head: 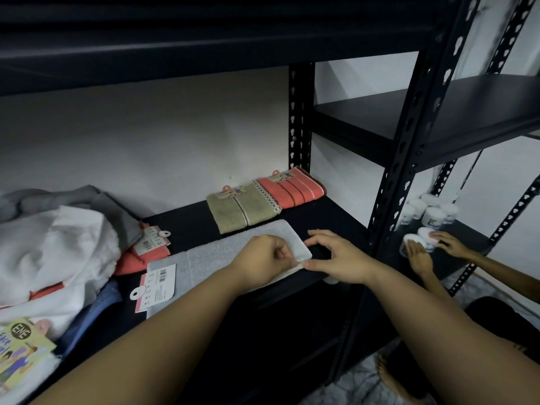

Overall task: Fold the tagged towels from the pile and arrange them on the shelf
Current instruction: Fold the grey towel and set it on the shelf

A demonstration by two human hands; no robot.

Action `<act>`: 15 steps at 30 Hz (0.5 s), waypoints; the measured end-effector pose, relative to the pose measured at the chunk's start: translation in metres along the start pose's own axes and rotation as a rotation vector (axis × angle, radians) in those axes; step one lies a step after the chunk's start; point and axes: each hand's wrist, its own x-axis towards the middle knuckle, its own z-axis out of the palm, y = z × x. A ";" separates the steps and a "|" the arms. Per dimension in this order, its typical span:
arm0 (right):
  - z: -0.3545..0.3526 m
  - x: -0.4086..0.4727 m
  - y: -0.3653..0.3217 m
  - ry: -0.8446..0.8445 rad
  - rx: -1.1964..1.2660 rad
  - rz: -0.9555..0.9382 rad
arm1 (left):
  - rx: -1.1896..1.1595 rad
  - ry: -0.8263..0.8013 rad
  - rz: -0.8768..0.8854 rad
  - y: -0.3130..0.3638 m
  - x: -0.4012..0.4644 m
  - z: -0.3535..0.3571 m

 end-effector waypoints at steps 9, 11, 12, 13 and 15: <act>-0.001 0.003 0.002 -0.003 -0.009 0.009 | 0.234 -0.036 0.201 -0.001 -0.009 -0.011; -0.002 0.002 0.001 -0.010 -0.005 0.011 | 0.270 -0.051 0.214 0.000 -0.009 -0.009; -0.002 0.002 0.001 -0.011 -0.004 0.015 | 0.290 -0.051 0.217 0.000 -0.009 -0.008; -0.002 0.001 0.000 -0.012 -0.007 0.017 | 0.305 -0.049 0.221 0.001 -0.008 -0.007; -0.002 0.001 -0.002 -0.018 -0.011 0.019 | 0.319 -0.041 0.229 0.002 -0.008 -0.005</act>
